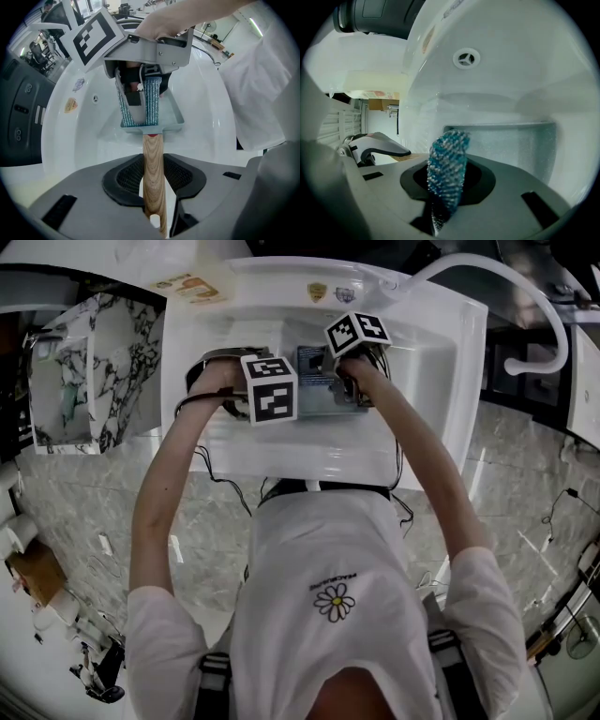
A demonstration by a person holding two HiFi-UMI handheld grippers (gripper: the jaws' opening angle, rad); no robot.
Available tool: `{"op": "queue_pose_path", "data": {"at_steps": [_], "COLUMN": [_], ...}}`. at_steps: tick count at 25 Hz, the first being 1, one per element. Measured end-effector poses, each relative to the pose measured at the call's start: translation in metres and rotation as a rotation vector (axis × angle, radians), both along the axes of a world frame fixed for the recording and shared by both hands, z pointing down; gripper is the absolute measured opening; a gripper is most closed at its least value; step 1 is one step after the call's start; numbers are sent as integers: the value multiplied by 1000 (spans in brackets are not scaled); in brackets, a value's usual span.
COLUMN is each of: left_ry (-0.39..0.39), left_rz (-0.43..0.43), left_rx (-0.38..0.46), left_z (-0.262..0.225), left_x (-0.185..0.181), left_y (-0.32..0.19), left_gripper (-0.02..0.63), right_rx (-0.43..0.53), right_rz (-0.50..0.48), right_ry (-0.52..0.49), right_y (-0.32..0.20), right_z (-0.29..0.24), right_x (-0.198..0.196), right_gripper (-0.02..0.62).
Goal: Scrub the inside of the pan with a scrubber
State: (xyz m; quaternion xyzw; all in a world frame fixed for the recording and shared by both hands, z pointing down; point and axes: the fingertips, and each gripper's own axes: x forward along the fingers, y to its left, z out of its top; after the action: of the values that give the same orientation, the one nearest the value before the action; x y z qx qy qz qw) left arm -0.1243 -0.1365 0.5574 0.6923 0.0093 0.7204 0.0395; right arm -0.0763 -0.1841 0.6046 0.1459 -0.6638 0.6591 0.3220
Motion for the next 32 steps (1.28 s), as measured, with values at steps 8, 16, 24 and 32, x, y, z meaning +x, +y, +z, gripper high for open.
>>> {"op": "queue_pose_path", "data": {"at_steps": [8, 16, 24, 32], "left_ry": [12, 15, 15, 14], "left_rz": [0, 4, 9, 1], "left_rx": [-2, 0, 0, 8], "left_z": [0, 0, 1, 0], "left_x": [-1, 0, 0, 0], "left_y": [0, -1, -1, -2], "left_gripper": [140, 140, 140, 140], "right_rx": [54, 46, 24, 7], "right_rz": [-19, -10, -43, -13], "right_ry": [45, 237, 367, 353], "right_y": [-1, 1, 15, 16], "right_z": [-8, 35, 70, 70], "right_x": [37, 111, 134, 120], "right_gripper": [57, 57, 55, 57]}}
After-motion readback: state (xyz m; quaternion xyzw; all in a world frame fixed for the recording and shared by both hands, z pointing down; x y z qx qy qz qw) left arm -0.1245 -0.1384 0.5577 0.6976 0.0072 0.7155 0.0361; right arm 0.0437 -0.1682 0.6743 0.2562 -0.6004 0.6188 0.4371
